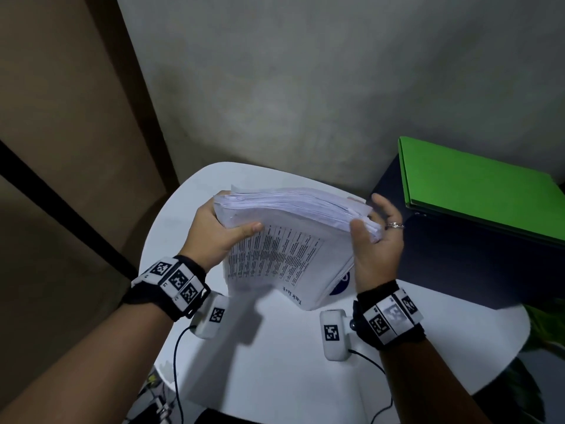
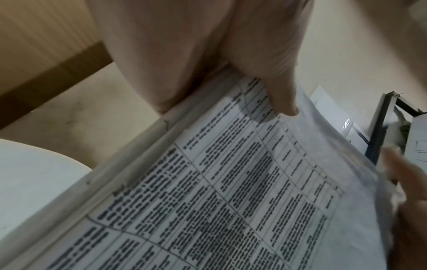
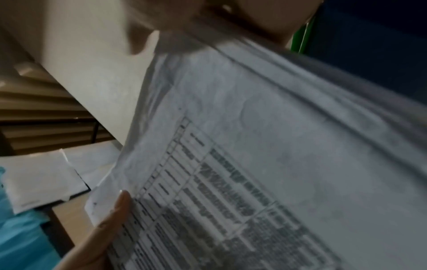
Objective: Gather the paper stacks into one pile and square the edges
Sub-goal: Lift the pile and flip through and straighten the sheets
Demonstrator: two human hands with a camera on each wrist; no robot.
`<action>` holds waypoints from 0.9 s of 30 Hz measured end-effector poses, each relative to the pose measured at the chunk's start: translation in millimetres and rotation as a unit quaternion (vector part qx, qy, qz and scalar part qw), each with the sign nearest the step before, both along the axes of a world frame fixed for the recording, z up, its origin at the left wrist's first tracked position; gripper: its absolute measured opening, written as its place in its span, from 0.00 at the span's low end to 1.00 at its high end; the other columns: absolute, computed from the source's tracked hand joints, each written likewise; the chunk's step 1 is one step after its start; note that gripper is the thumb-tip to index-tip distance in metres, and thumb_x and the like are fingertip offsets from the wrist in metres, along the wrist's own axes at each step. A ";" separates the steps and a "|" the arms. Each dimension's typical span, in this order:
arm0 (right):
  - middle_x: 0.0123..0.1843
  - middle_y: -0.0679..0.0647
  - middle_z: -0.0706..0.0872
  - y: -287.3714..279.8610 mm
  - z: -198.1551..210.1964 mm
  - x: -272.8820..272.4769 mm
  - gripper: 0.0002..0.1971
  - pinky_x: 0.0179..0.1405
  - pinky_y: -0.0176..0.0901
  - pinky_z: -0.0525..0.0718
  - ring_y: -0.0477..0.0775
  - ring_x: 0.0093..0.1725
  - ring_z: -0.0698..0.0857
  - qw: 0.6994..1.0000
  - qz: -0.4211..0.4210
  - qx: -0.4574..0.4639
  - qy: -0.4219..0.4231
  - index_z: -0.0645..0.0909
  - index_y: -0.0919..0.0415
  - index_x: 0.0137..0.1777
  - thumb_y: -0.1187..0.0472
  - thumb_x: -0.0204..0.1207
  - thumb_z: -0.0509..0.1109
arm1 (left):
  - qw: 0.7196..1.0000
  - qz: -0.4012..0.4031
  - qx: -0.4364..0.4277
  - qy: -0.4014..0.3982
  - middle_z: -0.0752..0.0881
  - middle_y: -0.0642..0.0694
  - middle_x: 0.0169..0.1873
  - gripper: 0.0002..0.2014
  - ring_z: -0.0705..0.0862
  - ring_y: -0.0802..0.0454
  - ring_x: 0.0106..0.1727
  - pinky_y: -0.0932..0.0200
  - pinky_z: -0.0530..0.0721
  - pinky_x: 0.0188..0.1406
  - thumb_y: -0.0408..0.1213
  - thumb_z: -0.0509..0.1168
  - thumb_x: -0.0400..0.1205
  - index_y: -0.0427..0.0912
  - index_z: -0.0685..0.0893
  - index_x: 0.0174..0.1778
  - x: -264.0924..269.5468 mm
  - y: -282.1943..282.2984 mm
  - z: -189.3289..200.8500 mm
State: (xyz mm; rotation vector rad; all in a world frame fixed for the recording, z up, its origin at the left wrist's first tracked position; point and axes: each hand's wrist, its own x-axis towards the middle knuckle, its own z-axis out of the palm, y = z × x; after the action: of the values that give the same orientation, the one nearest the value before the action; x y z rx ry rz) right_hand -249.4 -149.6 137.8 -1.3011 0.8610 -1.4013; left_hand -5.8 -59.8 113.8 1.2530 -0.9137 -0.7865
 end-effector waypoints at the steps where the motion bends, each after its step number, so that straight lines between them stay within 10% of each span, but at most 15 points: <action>1: 0.60 0.52 0.89 -1.6 -5.1 -4.8 0.31 0.57 0.42 0.87 0.51 0.59 0.88 0.999 0.041 0.003 0.002 0.73 0.55 0.68 0.74 0.67 0.79 | 1.000 0.001 0.007 -0.002 0.93 0.43 0.54 0.34 0.92 0.47 0.57 0.54 0.90 0.56 0.48 0.85 0.63 0.36 0.85 0.61 0.7 0.3 -0.9; 3: 0.62 0.54 0.88 -2.7 -10.5 -10.4 0.39 0.61 0.44 0.87 0.49 0.61 0.88 0.996 0.048 0.035 0.067 0.74 0.58 0.71 0.71 0.60 0.86 | 1.000 0.003 0.028 -0.003 0.95 0.51 0.48 0.21 0.93 0.54 0.52 0.56 0.91 0.53 0.43 0.82 0.68 0.42 0.89 0.55 -0.2 0.0 0.5; 6: 0.47 0.47 0.94 -1.7 -6.4 -3.9 0.19 0.58 0.53 0.90 0.45 0.49 0.92 0.988 0.010 0.087 0.131 0.88 0.60 0.55 0.64 0.64 0.85 | 0.999 0.014 0.035 -0.026 0.94 0.63 0.41 0.14 0.92 0.63 0.47 0.62 0.88 0.49 0.43 0.78 0.69 0.51 0.90 0.50 -8.8 -5.3 8.9; 10: 0.44 0.46 0.94 1.4 1.9 -5.6 0.18 0.48 0.39 0.88 0.46 0.46 0.93 0.997 -0.012 0.064 0.050 0.88 0.69 0.53 0.65 0.64 0.83 | 0.999 0.040 -0.015 -0.014 0.94 0.61 0.41 0.12 0.92 0.61 0.46 0.62 0.89 0.46 0.46 0.79 0.68 0.54 0.93 0.46 -14.7 -6.9 20.1; 14: 0.63 0.50 0.87 4.8 -11.4 -17.9 0.32 0.62 0.43 0.86 0.51 0.66 0.85 0.990 0.033 0.041 0.133 0.84 0.46 0.61 0.59 0.54 0.88 | 0.999 0.026 -0.030 0.022 0.94 0.46 0.49 0.41 0.92 0.48 0.54 0.55 0.89 0.52 0.63 0.83 0.57 0.38 0.88 0.58 -10.2 3.3 1.8; 18: 0.64 0.52 0.84 4.9 -13.1 -9.9 0.38 0.59 0.36 0.86 0.42 0.62 0.86 0.991 0.057 0.032 0.120 0.80 0.51 0.65 0.72 0.54 0.88 | 0.999 -0.025 -0.030 0.012 0.90 0.39 0.61 0.50 0.88 0.41 0.66 0.45 0.85 0.67 0.59 0.85 0.56 0.32 0.81 0.69 -9.6 -3.3 -2.2; 24: 0.47 0.41 0.92 6.0 1.4 3.9 0.22 0.51 0.33 0.85 0.40 0.50 0.90 0.999 0.031 0.030 0.017 0.82 0.55 0.56 0.58 0.63 0.85 | 0.999 -0.006 -0.033 0.027 0.88 0.31 0.62 0.55 0.88 0.39 0.65 0.42 0.84 0.68 0.65 0.82 0.57 0.25 0.78 0.69 -9.7 -6.3 5.3; 27: 0.39 0.38 0.90 -0.1 8.2 13.5 0.04 0.47 0.29 0.81 0.35 0.43 0.87 0.998 -0.045 0.030 0.012 0.85 0.59 0.48 0.64 0.75 0.75 | 0.997 0.043 -0.054 0.032 0.91 0.47 0.51 0.41 0.89 0.51 0.54 0.52 0.87 0.59 0.68 0.75 0.68 0.35 0.81 0.60 -10.5 -7.9 8.6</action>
State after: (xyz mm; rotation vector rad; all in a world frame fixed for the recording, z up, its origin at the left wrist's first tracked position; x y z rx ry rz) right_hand -235.9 -149.7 145.9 -1.2499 0.9811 -1.4213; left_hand -16.3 -67.7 122.4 1.1589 -0.8343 -0.6977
